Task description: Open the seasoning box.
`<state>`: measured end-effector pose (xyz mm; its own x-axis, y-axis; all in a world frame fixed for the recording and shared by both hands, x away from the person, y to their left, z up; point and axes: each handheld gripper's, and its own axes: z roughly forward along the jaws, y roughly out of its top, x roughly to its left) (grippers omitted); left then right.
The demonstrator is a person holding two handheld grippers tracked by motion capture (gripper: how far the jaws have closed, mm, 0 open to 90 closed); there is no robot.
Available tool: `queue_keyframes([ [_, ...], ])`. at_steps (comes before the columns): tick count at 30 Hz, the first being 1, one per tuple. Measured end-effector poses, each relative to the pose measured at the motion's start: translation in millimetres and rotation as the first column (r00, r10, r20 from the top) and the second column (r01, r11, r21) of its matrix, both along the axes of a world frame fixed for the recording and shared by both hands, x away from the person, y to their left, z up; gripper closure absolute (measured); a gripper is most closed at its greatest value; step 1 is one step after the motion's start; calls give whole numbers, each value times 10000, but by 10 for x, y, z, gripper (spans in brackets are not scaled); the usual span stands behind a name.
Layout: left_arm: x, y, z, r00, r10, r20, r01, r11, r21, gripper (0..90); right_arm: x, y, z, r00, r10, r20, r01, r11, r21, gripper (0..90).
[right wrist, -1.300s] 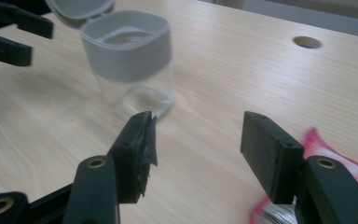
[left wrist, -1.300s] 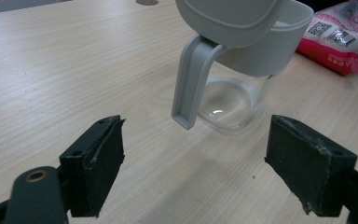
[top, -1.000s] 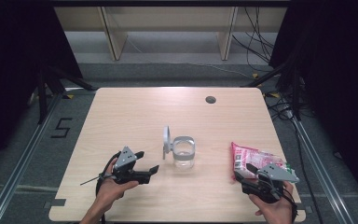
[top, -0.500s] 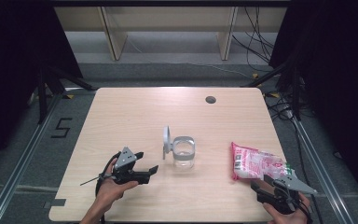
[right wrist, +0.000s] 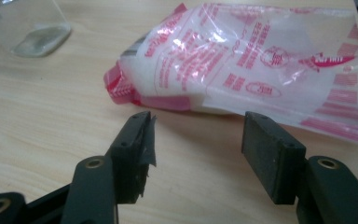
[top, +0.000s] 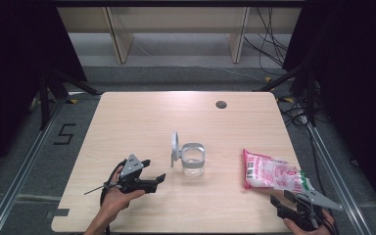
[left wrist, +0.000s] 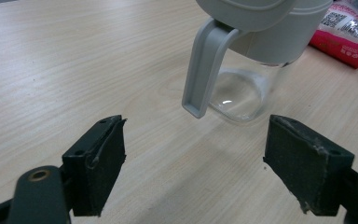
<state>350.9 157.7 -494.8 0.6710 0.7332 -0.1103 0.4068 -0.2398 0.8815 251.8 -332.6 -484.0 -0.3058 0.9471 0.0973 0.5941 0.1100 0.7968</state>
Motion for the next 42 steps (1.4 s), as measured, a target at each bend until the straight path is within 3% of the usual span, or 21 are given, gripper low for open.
queue_keyframes([
  [3,-5,-2,-3,10000,-45,-20,45,10000,68,195,4,-4,-31,9999,-56,-142,63,9988,485,440],
  [4,-5,-5,-2,10000,-32,-20,32,10000,35,195,-20,21,-20,9980,-415,-468,451,9959,786,437],
  [8,-5,2,-4,10000,-27,-16,27,10000,88,196,1,-56,-57,9976,-460,-526,482,9980,418,409],
  [9,-5,4,-1,10000,28,-8,-28,9999,99,195,-10,-29,-55,9944,-678,-805,753,9927,940,405],
  [12,5,0,-9,10000,-12,-35,12,10000,48,197,-4,-47,-64,9928,-932,-754,1022,9869,1252,356],
  [15,1,-3,-10,10000,-57,-30,58,9998,169,196,56,-137,-95,9923,-1133,-501,1185,9861,1168,314],
  [18,1,-16,-12,10000,-44,-6,44,9999,95,197,60,-165,-82,9862,-1546,-599,1621,9752,1507,283],
  [20,4,-15,-21,10000,-54,-52,55,9998,200,196,107,-202,-91,9881,-1528,-187,1538,9754,1579,253],
  [21,2,-16,-20,10000,18,-73,-17,9997,243,196,99,-195,-58,9824,-1783,-557,1852,9687,1652,248],
  [22,4,-17,-19,10000,14,-59,-13,9997,224,196,132,-203,-84,9840,-1768,-235,1782,9677,1786,234],
  [26,9,-21,-28,9999,-92,-76,94,9997,240,196,202,-211,-121,9883,-1510,-205,1521,9688,1956,208],
  [27,6,-20,-27,9999,-76,-96,77,9998,206,196,220,-202,-120,9860,-1635,-343,1670,9618,2167,205],
  [29,5,-31,-31,9999,-54,-91,55,9999,144,198,241,-231,-110,9846,-1682,-475,1745,9615,2125,204],
  [32,5,-37,-42,9999,-58,-88,60,9998,205,198,311,-263,-144,9806,-1947,-238,1946,9500,2443,198],
  [33,4,-36,-44,9999,-31,-118,34,9997,230,198,331,-253,-129,9770,-2070,-518,2133,9394,2684,192],
  [36,3,-41,-42,9999,-113,-112,115,9998,173,198,397,-291,-135,9788,-1955,-604,2046,9406,2710,187],
  [37,5,-39,-40,9999,-124,-110,126,9998,178,198,424,-301,-156,9795,-1983,-346,2000,9384,2818,188],
  [38,4,-40,-40,9999,-101,-101,102,9998,165,198,430,-282,-138,9716,-2272,-665,2367,9268,2917,188],
  [39,8,-35,-37,9998,-170,-61,171,9996,203,198,455,-304,-153,9755,-2181,-282,2171,9344,2823,189],
  [40,12,-30,-36,9998,-195,10,195,9995,249,198,451,-283,-125,9710,-2326,-556,2382,9210,3084,189],
  [42,5,-35,-43,9999,-5,-117,8,9998,202,198,478,-285,-127,9749,-2197,-371,2201,9239,3129,180],
])
